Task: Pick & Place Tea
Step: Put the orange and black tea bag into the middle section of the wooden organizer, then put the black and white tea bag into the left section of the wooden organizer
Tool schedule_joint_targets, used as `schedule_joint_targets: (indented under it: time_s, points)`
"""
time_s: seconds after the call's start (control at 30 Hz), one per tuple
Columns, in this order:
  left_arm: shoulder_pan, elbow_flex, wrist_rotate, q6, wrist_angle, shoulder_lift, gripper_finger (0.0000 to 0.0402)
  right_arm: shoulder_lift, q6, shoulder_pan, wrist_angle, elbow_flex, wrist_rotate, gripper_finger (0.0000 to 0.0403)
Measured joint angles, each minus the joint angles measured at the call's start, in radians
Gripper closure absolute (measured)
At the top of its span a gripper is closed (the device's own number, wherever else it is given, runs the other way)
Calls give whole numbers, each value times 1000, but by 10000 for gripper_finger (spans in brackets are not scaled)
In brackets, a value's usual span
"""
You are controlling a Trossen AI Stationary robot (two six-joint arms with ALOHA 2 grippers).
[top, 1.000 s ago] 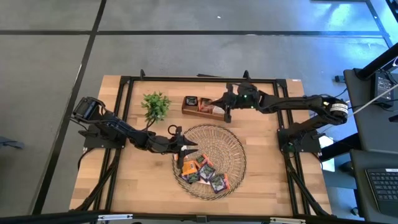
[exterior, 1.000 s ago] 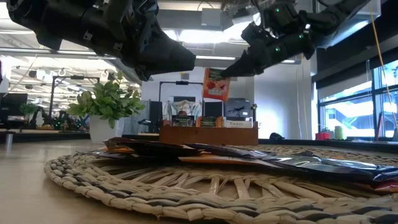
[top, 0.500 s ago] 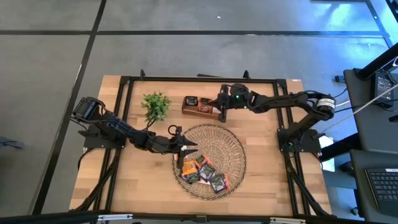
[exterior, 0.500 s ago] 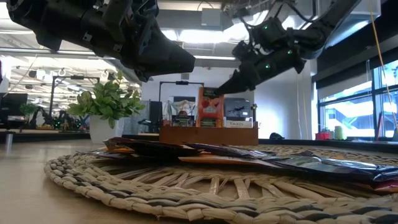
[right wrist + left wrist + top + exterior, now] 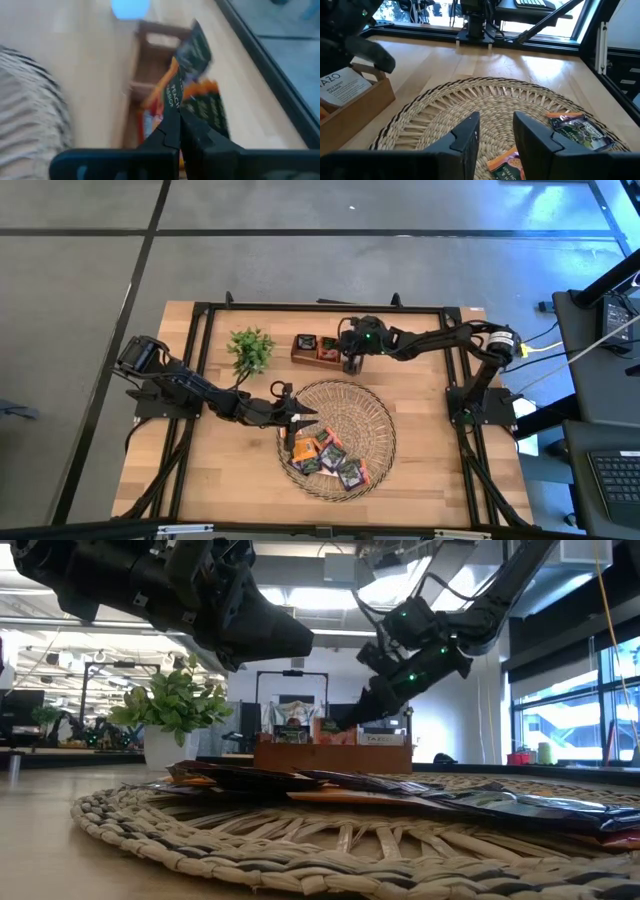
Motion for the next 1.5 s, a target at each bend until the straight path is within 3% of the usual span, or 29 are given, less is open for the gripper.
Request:
schedule_joint_targets:
  time_s: [0.17,0.83,1.23,1.5]
  points:
    - [0,0,0,0,-14,0,290,3,22,0,2,0,62,397]
    - [0,0,0,-1,-18,0,287,3,81,13,-36,0,65,394]
    - [0,0,0,-1,-18,0,288,-1,82,13,7,-1,97,310]
    - [0,0,0,-1,-18,0,288,-107,135,14,-3,-2,131,277]
